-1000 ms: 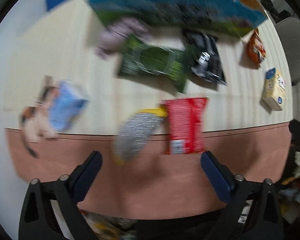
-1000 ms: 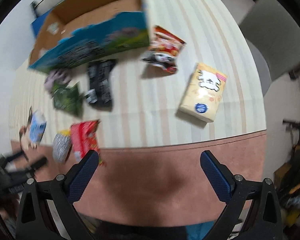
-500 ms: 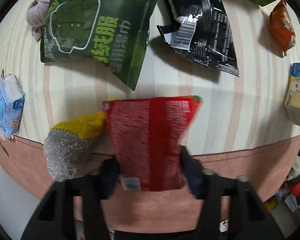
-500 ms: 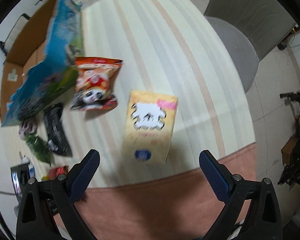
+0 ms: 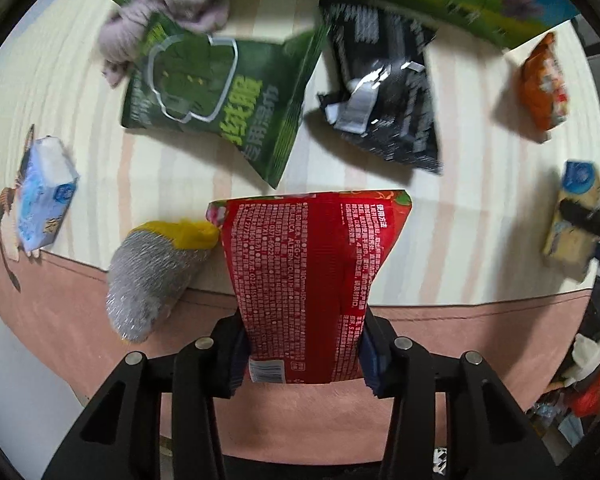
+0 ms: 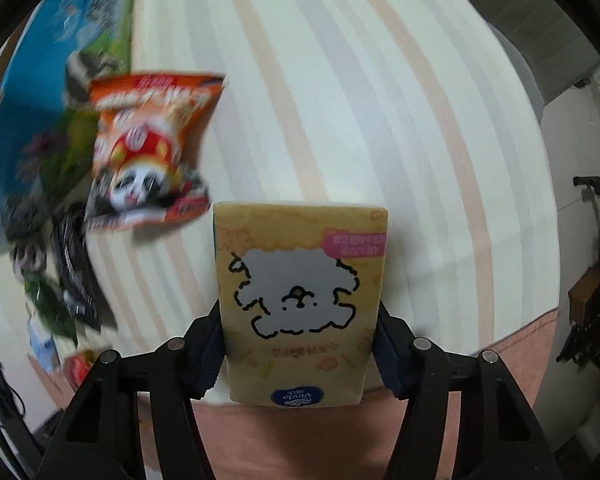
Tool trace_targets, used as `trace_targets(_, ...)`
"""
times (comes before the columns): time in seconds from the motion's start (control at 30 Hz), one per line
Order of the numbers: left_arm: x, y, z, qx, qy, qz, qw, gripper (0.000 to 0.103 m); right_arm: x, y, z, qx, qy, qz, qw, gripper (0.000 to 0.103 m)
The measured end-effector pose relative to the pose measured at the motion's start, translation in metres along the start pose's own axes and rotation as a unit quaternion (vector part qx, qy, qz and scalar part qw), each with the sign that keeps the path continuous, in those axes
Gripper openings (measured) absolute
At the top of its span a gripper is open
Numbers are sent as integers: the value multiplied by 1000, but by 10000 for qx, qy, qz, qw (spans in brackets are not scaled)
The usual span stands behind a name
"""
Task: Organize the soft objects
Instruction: 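Carry red bag and yellow tissue pack into the box and release both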
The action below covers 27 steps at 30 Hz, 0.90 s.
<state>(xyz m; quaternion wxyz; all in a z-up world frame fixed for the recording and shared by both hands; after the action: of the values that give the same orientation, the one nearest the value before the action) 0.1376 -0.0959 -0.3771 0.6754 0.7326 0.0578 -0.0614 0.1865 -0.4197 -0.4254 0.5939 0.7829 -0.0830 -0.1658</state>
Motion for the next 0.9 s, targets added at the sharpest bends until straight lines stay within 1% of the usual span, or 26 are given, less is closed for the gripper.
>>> trace_targets(0.17,-12,59,11,-229,14,358,9991,42,-29,23,-19,293,487,-20,9984,65)
trace_targets(0.2,-14,80,9,-316,20,472,9984,42,-36,33,-26,388,611,2,9974,65)
trace_targets(0.27,-17,108,11,-456,16,665,9967,42,-47,53,-39,574,840,89,9948,65)
trace_targets(0.37,-12,153,19,-681,-25,1009,9926,42,-58,94,-64,844,1203,319,9886,65)
trace_targets(0.4,-2,174,21,-757,-60,1133,9907,42,-60,109,-73,926,1311,418,9861,65)
trace_targets(0.47,21,186,32,-873,-104,1286,9878,42,-58,138,-90,1080,1502,598,9809,65)
trace_targets(0.57,54,210,18,-1016,-128,1478,9837,42,-46,180,-120,1273,1751,828,9728,65)
trace_targets(0.67,94,224,3,-947,-145,1657,9815,42,-30,208,-155,1282,1975,1064,9660,65)
trace_targets(0.73,125,228,-10,-858,-150,1707,9815,42,-14,213,-176,1222,2046,1176,9640,65)
trace_targets(0.8,159,227,-22,-838,-155,1628,9830,42,8,212,-199,1153,2044,1275,9637,65)
trace_targets(0.9,211,213,-36,-817,-209,1472,9855,42,51,192,-236,992,2048,1250,9657,65)
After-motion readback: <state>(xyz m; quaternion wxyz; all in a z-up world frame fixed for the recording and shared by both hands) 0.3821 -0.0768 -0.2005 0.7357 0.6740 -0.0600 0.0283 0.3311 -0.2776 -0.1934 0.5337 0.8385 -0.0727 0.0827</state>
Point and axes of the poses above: each gripper's, at about its wrist camera, not at the fingertips, and y roughly against the way its jaws point, z to its right, x to its top, the point moved 1 cm from there along -y, roughly the way its jaws point, and after that the axes turned 4 degrees about x, right-handed, at the moved point
